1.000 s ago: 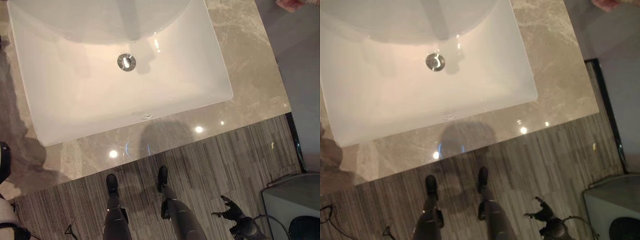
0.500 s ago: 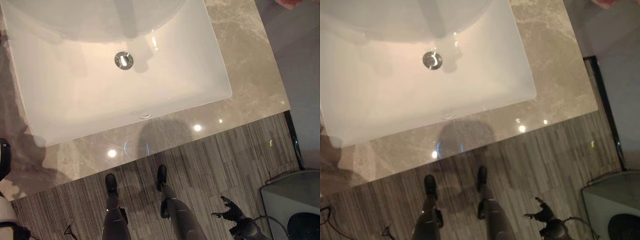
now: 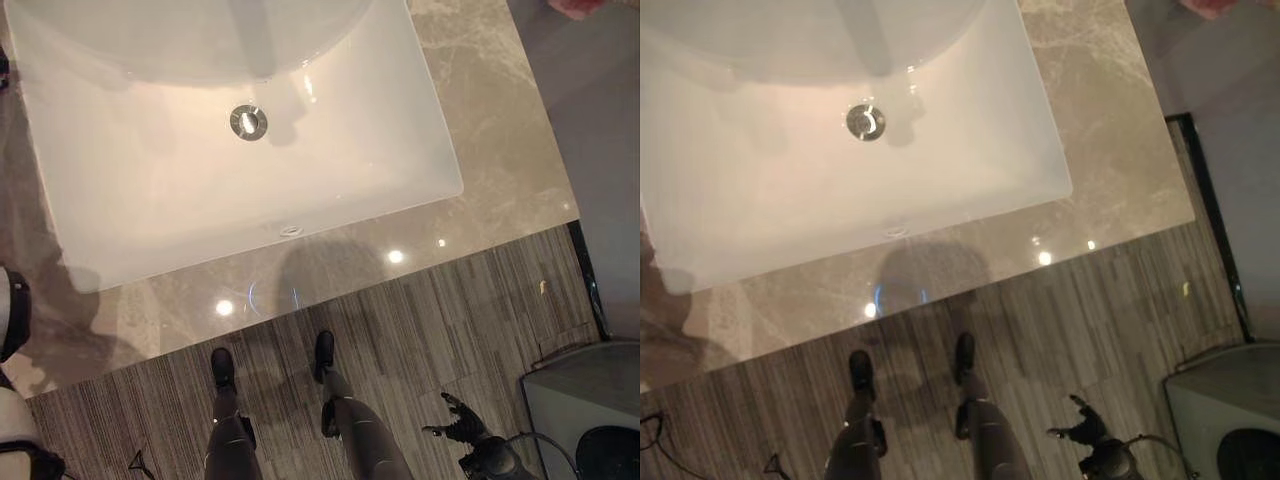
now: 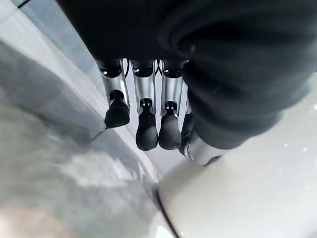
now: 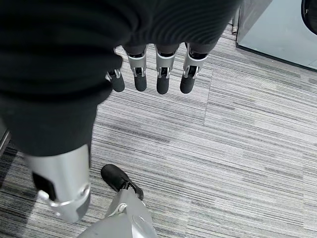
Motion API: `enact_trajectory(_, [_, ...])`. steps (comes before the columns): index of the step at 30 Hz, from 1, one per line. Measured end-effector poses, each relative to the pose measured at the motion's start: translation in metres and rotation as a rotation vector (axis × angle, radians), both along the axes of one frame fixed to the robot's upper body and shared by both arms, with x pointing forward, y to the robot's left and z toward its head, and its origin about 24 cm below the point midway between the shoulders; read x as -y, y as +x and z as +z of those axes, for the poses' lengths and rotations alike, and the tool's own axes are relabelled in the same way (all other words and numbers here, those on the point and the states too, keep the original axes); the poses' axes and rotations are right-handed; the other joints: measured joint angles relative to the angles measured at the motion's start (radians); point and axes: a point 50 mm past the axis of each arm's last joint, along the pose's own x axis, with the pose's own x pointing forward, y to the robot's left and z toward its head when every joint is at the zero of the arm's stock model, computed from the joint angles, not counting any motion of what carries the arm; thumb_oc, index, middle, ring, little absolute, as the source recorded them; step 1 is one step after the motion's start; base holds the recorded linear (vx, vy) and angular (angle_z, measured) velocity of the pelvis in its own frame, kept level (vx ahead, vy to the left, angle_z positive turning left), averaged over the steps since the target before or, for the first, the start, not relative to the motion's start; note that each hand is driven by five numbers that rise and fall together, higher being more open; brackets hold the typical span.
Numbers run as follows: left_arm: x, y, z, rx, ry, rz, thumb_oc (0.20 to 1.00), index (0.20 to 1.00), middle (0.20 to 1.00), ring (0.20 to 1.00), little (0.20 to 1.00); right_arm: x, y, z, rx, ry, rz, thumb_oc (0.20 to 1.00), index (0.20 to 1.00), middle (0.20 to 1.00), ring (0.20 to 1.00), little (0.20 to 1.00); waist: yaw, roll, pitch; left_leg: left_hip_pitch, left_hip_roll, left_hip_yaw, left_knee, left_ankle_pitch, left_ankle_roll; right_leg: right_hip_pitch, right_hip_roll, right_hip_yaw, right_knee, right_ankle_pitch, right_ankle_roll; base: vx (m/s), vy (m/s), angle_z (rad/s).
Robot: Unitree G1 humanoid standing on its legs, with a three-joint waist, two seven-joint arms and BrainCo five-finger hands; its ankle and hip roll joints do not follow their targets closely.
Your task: Put brush and paste in cup on sink, flatten towel.
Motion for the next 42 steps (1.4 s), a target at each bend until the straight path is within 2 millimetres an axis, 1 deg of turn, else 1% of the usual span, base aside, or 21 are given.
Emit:
enact_trajectory(3, [-0.003, 0.001, -0.006, -0.032, 0.016, 0.044, 0.2, 0.2, 0.2, 0.2, 0.2, -0.001, 0.001, 0.0, 0.002, 0.002, 0.005, 1.0, 1.0, 1.0, 1.0, 1.0, 0.0, 0.003, -0.004, 0.009, 0.002, 0.001, 0.0, 0.002, 0.0, 0.008, 0.001, 0.0, 0.0, 0.001, -0.002, -0.03, -0.038, -0.02])
enact_trajectory(5, [-0.004, 0.004, -0.015, -0.103, 0.099, 0.111, 0.2, 0.2, 0.2, 0.2, 0.2, -0.002, 0.0, 0.0, -0.001, 0.003, 0.012, 1.0, 1.0, 1.0, 1.0, 1.0, -0.003, 0.004, -0.004, 0.036, 0.006, 0.002, 0.0, 0.001, 0.0, 0.034, 0.005, -0.001, 0.0, 0.001, -0.002, -0.02, -0.043, -0.04])
enact_trajectory(8, [-0.004, 0.008, -0.031, -0.1, 0.064, 0.109, 0.2, 0.2, 0.2, 0.2, 0.2, -0.004, 0.0, -0.001, -0.003, 0.005, 0.028, 1.0, 1.0, 1.0, 1.0, 1.0, 0.001, 0.007, -0.007, 0.055, 0.01, 0.001, 0.0, 0.001, -0.001, 0.053, 0.004, -0.006, 0.0, 0.0, -0.002, -0.03, -0.054, -0.01])
enact_trajectory(9, [-0.006, 0.011, -0.047, -0.118, 0.024, 0.107, 0.2, 0.2, 0.2, 0.2, 0.2, -0.005, -0.003, -0.003, -0.014, 0.004, 0.035, 1.0, 1.0, 1.0, 1.0, 1.0, 0.001, 0.01, -0.009, 0.078, 0.013, -0.001, 0.0, 0.001, -0.002, 0.079, 0.006, -0.009, 0.0, -0.003, -0.003, -0.03, -0.033, 0.02])
enact_trajectory(12, [-0.011, 0.012, -0.067, -0.167, 0.014, 0.128, 0.2, 0.2, 0.2, 0.2, 0.2, 0.0, -0.008, -0.005, -0.04, -0.009, 0.022, 1.0, 1.0, 1.0, 1.0, 1.0, 0.004, 0.014, -0.014, 0.106, 0.014, -0.004, 0.0, -0.001, -0.006, 0.107, 0.008, -0.012, -0.001, -0.013, -0.007, -0.03, -0.036, 0.02])
enact_trajectory(17, [-0.018, 0.007, -0.087, -0.195, 0.015, 0.135, 0.2, 0.2, 0.2, 0.2, 0.2, 0.003, -0.019, -0.01, -0.078, -0.018, 0.009, 1.0, 1.0, 1.0, 1.0, 1.0, 0.012, 0.017, -0.012, 0.137, 0.02, -0.008, 0.0, 0.002, -0.01, 0.141, 0.012, -0.017, 0.0, -0.011, -0.01, -0.03, -0.057, 0.0])
enact_trajectory(18, [-0.015, 0.005, -0.1, -0.201, 0.029, 0.109, 0.2, 0.2, 0.2, 0.2, 0.2, 0.006, -0.025, -0.012, -0.104, -0.028, -0.003, 1.0, 1.0, 1.0, 1.0, 1.0, 0.021, 0.019, -0.011, 0.159, 0.021, -0.006, 0.0, 0.0, -0.012, 0.162, 0.013, -0.017, 0.0, -0.014, -0.012, -0.02, -0.062, 0.02])
enact_trajectory(20, [-0.009, 0.004, -0.113, -0.22, 0.061, 0.083, 0.2, 0.2, 0.2, 0.2, 0.2, 0.009, -0.033, -0.015, -0.137, -0.038, -0.015, 1.0, 1.0, 1.0, 1.0, 1.0, 0.037, 0.022, -0.009, 0.178, 0.03, -0.016, 0.0, -0.002, -0.013, 0.189, 0.016, -0.03, -0.001, -0.022, -0.014, 0.01, -0.049, 0.16])
enact_trajectory(21, [-0.004, 0.004, -0.118, -0.212, 0.071, 0.066, 0.2, 0.2, 0.2, 0.2, 0.2, 0.009, -0.036, -0.016, -0.146, -0.039, -0.023, 1.0, 1.0, 1.0, 1.0, 1.0, 0.04, 0.027, -0.005, 0.181, 0.03, -0.035, 0.0, -0.001, -0.014, 0.202, 0.017, -0.046, -0.001, -0.026, -0.013, 0.04, -0.009, 0.35])
enact_trajectory(22, [0.006, 0.008, -0.131, -0.226, 0.067, 0.028, 0.2, 0.2, 0.2, 0.2, 0.2, 0.008, -0.038, -0.018, -0.154, -0.037, -0.027, 1.0, 1.0, 1.0, 1.0, 1.0, 0.056, 0.036, 0.001, 0.189, 0.028, -0.047, 0.0, 0.0, -0.015, 0.221, 0.016, -0.066, 0.0, -0.034, -0.01, 0.06, -0.011, 0.4])
enact_trajectory(23, [0.027, 0.012, -0.153, -0.207, 0.007, -0.059, 0.2, 0.2, 0.2, 0.2, 0.2, 0.01, -0.047, -0.022, -0.191, -0.039, -0.083, 1.0, 1.0, 1.0, 1.0, 1.0, 0.084, 0.049, 0.011, 0.22, 0.025, -0.062, 0.0, -0.003, -0.016, 0.261, 0.013, -0.085, 0.0, -0.044, -0.011, 0.02, 0.019, 0.52])
enact_trajectory(24, [0.051, 0.013, -0.177, -0.201, -0.056, -0.156, 0.2, 0.2, 0.2, 0.2, 0.2, 0.012, -0.055, -0.025, -0.225, -0.045, -0.104, 1.0, 1.0, 1.0, 1.0, 1.0, 0.096, 0.066, 0.021, 0.257, 0.018, -0.077, 0.0, -0.004, -0.014, 0.314, 0.007, -0.103, 0.0, -0.052, -0.004, 0.01, 0.007, 0.53])
enact_trajectory(25, [0.079, 0.013, -0.205, -0.238, -0.089, -0.259, 0.2, 0.2, 0.2, 0.2, 0.2, 0.011, -0.061, -0.027, -0.245, -0.048, -0.104, 1.0, 1.0, 1.0, 1.0, 1.0, 0.126, 0.082, 0.018, 0.295, 0.013, -0.089, -0.001, -0.017, -0.009, 0.357, 0.001, -0.115, -0.001, -0.07, 0.002, 0.0, 0.025, 0.5])
enact_trajectory(26, [0.102, 0.008, -0.225, -0.267, -0.122, -0.35, 0.2, 0.2, 0.2, 0.2, 0.2, 0.01, -0.058, -0.027, -0.236, -0.046, -0.106, 1.0, 1.0, 1.0, 1.0, 1.0, 0.151, 0.091, 0.015, 0.316, 0.012, -0.093, -0.001, -0.029, -0.009, 0.386, -0.006, -0.123, -0.009, -0.089, 0.004, 0.0, 0.037, 0.28])
enact_trajectory(27, [0.119, 0.001, -0.237, -0.273, -0.156, -0.424, 0.2, 0.2, 0.2, 0.2, 0.2, 0.01, -0.052, -0.025, -0.218, -0.043, -0.112, 1.0, 1.0, 1.0, 1.0, 1.0, 0.166, 0.097, 0.012, 0.324, 0.007, -0.095, -0.001, -0.03, -0.008, 0.395, -0.011, -0.125, -0.009, -0.091, 0.004, 0.0, 0.027, 0.13])
enact_trajectory(28, [0.127, -0.008, -0.246, -0.278, -0.17, -0.478, 0.2, 0.2, 0.2, 0.2, 0.2, 0.01, -0.042, -0.023, -0.186, -0.042, -0.108, 1.0, 1.0, 1.0, 1.0, 1.0, 0.171, 0.102, 0.009, 0.332, 0.002, -0.095, -0.001, -0.031, -0.006, 0.403, -0.015, -0.125, -0.008, -0.09, 0.006, 0.02, 0.01, 0.06])
enact_trajectory(31, [0.132, -0.031, -0.267, -0.338, -0.194, -0.565, 0.2, 0.2, 0.2, 0.2, 0.2, 0.004, -0.009, -0.01, -0.064, -0.02, -0.089, 1.0, 1.0, 1.0, 1.0, 1.0, 0.167, 0.109, -0.014, 0.35, -0.002, -0.089, -0.001, -0.035, 0.001, 0.417, -0.021, -0.121, -0.007, -0.087, 0.007, 0.04, -0.015, -0.05])
enact_trajectory(34, [0.131, -0.042, -0.283, -0.393, -0.226, -0.592, 0.2, 0.2, 0.2, 0.2, 0.2, 0.001, 0.001, -0.005, -0.017, -0.01, -0.083, 1.0, 1.0, 1.0, 1.0, 1.0, 0.165, 0.11, -0.041, 0.376, 0.0, -0.086, -0.001, -0.041, 0.003, 0.441, -0.018, -0.12, -0.009, -0.094, 0.006, 0.04, -0.034, -0.02])
enact_trajectory(36, [0.138, -0.049, -0.295, -0.416, -0.272, -0.62, 0.2, 0.2, 0.2, 0.2, 0.2, 0.003, 0.003, -0.002, 0.001, -0.008, -0.097, 1.0, 1.0, 1.0, 1.0, 1.0, 0.166, 0.114, -0.055, 0.4, 0.002, -0.085, 0.0, -0.046, 0.006, 0.463, -0.016, -0.119, -0.009, -0.095, 0.008, 0.07, -0.037, -0.04])
enact_trajectory(39, [0.145, -0.063, -0.311, -0.485, -0.295, -0.675, 0.2, 0.2, 0.2, 0.2, 0.2, 0.001, 0.004, 0.001, 0.026, 0.007, -0.095, 1.0, 1.0, 1.0, 1.0, 1.0, 0.151, 0.118, -0.076, 0.439, 0.01, -0.07, 0.0, -0.054, 0.011, 0.493, -0.008, -0.11, -0.009, -0.105, 0.007, 0.09, -0.068, -0.11])
enact_trajectory(42, [0.154, -0.076, -0.326, -0.556, -0.304, -0.728, 0.2, 0.2, 0.2, 0.2, 0.2, 0.001, -0.009, -0.002, 0.007, 0.011, -0.099, 1.0, 1.0, 1.0, 1.0, 1.0, 0.138, 0.124, -0.095, 0.466, 0.02, -0.055, -0.001, -0.065, 0.008, 0.508, 0.002, -0.094, -0.009, -0.115, 0.005, 0.03, -0.046, -0.17])
